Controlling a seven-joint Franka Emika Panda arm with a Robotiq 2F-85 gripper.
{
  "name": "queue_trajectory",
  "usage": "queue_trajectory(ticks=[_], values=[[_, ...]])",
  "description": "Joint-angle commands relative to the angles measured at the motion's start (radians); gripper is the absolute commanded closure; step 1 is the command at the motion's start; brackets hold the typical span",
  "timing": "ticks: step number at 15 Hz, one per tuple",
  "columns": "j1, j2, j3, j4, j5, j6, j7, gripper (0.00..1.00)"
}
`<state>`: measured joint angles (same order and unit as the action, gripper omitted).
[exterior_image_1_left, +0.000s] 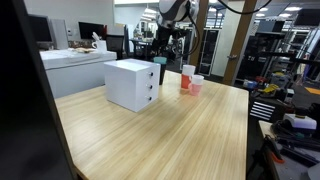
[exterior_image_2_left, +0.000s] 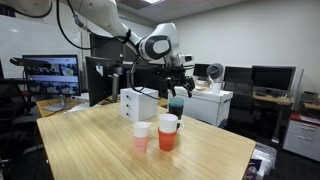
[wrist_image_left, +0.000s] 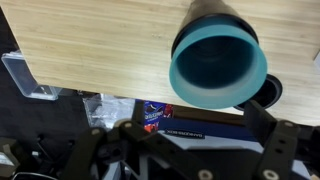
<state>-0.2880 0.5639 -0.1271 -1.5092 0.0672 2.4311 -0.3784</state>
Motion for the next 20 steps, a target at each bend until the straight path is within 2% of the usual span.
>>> queue_trajectory(ticks=[1,8,20], values=[[-0.042,0.045,0.036,0.08,0.008,-0.066,-0.011,0.0],[-0.067,0.075,0.073,0.15,0.031,-0.14,-0.024,0.0],[-0.072,0.084,0.072,0.114,0.013,-0.16,-0.024,0.0]])
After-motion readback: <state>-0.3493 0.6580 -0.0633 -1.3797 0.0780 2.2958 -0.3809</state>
